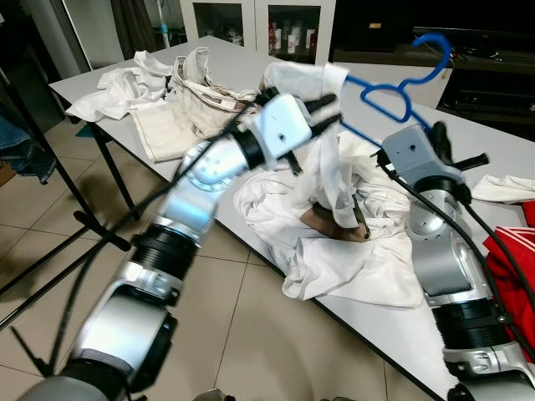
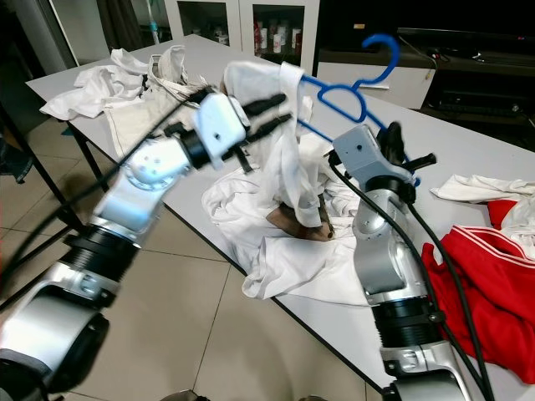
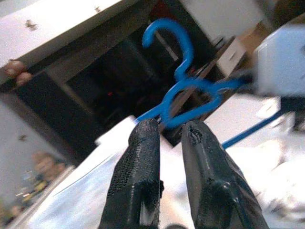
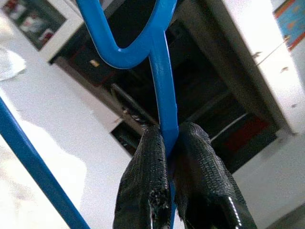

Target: Hang hanger

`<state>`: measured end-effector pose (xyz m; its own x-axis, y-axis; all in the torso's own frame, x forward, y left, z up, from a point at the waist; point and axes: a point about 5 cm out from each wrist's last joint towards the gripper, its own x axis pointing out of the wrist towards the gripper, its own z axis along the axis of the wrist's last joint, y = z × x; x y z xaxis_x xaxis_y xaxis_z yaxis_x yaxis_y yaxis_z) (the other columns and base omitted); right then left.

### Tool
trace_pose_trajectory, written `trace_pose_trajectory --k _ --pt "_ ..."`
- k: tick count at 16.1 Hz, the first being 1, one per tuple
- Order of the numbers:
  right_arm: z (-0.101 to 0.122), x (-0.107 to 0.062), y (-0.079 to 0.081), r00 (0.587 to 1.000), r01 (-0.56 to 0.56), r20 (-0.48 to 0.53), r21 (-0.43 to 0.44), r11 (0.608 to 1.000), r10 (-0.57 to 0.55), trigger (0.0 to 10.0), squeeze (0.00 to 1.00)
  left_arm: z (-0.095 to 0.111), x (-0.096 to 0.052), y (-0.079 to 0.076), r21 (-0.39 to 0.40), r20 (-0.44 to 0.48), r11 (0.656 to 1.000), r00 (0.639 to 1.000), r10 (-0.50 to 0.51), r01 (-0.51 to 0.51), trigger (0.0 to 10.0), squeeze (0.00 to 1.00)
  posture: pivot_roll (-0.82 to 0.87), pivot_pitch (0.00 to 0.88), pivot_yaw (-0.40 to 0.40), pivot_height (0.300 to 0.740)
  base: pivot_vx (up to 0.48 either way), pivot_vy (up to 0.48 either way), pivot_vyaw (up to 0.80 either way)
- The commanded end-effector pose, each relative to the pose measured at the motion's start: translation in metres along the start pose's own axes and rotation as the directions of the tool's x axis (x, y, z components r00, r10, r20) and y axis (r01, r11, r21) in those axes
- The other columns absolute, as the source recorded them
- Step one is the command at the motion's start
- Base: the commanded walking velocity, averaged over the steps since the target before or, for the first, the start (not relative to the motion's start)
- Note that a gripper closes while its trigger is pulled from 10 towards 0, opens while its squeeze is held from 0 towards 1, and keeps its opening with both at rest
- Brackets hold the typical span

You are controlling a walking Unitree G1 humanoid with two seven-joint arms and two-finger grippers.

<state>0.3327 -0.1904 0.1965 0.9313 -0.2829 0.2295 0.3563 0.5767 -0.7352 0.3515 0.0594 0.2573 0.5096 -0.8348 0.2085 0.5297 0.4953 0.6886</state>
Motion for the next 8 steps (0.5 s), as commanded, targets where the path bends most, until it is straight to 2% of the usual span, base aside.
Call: trace_pose_trajectory --k 1,2,5,6,8 --pt "-0.001 -0.001 -0.003 0.999 0.026 0.019 -0.003 1.0 -0.026 10.0 0.0 0.001 -0.002 0.014 0.03 -0.027 0.999 0.999 0.023 -0.022 10.0 0.0 -0.04 0.0 0.022 0.723 0.0 0.0 0.0" --pt "-0.001 -0.001 -0.003 0.999 0.029 0.034 -0.017 0.999 -0.028 10.0 0.0 -0.005 -0.011 0.023 0.048 -0.078 0.999 0.997 -0.016 0.02 10.0 0.0 -0.04 0.0 0.022 0.723 0.0 0.0 0.0" --pt "-0.003 -0.003 -0.002 0.997 0.037 0.067 -0.044 0.998 -0.034 10.0 0.0 -0.012 -0.028 0.029 0.048 -0.116 0.994 0.989 -0.093 0.099 10.0 0.0 -0.03 0.0 0.022 0.723 0.0 0.0 0.0" --pt "-0.005 -0.005 -0.001 0.994 0.039 0.108 -0.084 0.996 -0.03 10.0 0.0 -0.013 -0.035 0.034 0.085 -0.138 0.99 0.985 -0.102 0.114 10.0 0.0 -0.03 0.0 0.023 0.723 0.0 0.0 0.0" --pt "-0.006 -0.006 -0.001 0.992 0.039 0.126 -0.1 0.994 -0.026 10.0 0.0 -0.012 -0.038 0.04 0.106 -0.152 0.989 0.985 -0.088 0.105 10.0 0.0 -0.03 0.0 0.023 0.723 0.0 0.0 0.0"
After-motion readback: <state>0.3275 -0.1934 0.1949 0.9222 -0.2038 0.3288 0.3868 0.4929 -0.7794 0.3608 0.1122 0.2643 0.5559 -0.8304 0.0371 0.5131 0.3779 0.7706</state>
